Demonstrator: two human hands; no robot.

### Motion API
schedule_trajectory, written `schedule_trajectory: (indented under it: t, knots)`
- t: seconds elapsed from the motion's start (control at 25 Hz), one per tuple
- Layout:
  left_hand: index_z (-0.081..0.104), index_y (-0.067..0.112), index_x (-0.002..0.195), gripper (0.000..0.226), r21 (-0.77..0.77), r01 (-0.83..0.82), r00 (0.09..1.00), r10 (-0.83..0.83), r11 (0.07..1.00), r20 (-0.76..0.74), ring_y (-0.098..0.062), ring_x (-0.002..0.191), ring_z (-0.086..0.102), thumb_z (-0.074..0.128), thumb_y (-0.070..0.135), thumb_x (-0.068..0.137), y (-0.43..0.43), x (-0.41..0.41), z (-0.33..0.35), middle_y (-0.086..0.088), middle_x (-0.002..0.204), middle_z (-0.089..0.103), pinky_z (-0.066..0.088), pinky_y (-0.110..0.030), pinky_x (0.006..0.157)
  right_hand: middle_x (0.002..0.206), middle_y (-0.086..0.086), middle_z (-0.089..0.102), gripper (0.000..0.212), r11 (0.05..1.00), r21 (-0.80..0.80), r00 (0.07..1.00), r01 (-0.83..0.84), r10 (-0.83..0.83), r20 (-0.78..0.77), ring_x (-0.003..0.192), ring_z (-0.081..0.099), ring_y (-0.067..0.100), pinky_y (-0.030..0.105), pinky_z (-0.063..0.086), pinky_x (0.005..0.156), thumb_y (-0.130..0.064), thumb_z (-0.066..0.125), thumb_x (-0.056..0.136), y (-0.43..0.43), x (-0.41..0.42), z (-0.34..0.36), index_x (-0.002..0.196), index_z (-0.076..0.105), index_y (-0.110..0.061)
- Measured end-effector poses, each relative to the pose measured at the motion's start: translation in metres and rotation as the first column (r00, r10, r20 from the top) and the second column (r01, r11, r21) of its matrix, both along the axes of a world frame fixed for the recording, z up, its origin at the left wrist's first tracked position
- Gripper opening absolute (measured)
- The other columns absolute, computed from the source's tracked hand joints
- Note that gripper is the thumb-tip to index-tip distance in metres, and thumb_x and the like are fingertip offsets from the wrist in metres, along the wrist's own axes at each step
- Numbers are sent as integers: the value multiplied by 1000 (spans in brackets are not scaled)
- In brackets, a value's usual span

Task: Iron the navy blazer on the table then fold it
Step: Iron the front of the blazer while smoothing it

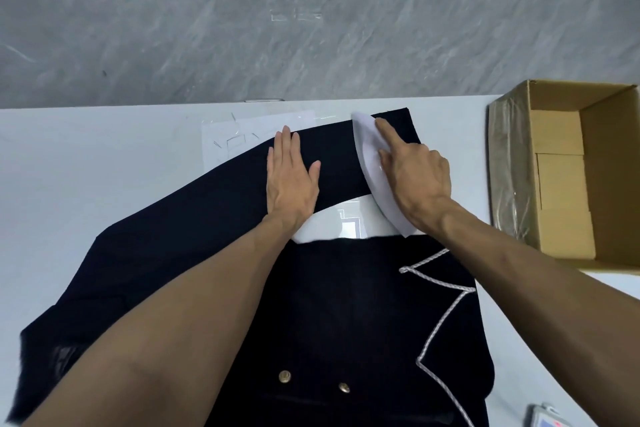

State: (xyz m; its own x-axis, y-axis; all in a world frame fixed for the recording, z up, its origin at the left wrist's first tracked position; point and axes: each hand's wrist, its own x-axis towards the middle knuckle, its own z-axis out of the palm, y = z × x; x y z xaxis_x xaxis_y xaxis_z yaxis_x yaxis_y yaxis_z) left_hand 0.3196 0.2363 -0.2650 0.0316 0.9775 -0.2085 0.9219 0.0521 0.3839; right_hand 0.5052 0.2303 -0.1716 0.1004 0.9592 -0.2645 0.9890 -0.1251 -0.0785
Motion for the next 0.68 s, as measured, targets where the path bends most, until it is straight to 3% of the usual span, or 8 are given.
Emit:
schedule_trajectory:
  t: [0.28, 0.44, 0.56, 0.68]
  knots:
    - [4, 5, 157, 68, -138, 94, 991, -79, 986, 109, -20, 153, -8, 44, 19, 104, 6, -22, 28, -9, 166, -4, -7, -31, 123, 75, 15, 56, 50, 994, 35, 995, 102, -102, -12, 65, 43, 32, 37, 32, 65, -23, 35, 103, -4, 26, 18, 149, 23, -39]
    - [9, 5, 157, 64, -62, -5, 987, -5, 998, -159, -31, 153, -1, 40, 25, 103, -33, -63, 52, -19, 164, 3, 3, -43, 125, 83, 14, 61, 53, 997, -2, 989, -81, 80, -121, 70, 53, 34, 36, 34, 64, -27, 38, 102, -19, -26, 31, 150, 21, -42]
    - [-6, 10, 157, 75, -273, -89, 958, 8, 958, -286, -43, 150, -9, 27, 51, 103, -77, -86, 44, -26, 162, -9, 0, -52, 122, 81, 8, 59, 52, 956, -53, 957, -289, 287, -48, 62, 47, 27, 34, 35, 59, -33, 35, 104, -38, -80, 20, 151, 15, -41]
    - [-19, 11, 154, 83, -346, -72, 939, -54, 936, -340, -49, 146, -16, 15, 63, 99, -90, -90, 24, -29, 159, -19, 0, -57, 121, 71, 4, 49, 55, 940, -61, 940, -337, 340, 38, 53, 39, 23, 33, 33, 55, -29, 36, 103, -41, -97, 9, 151, 13, -39]
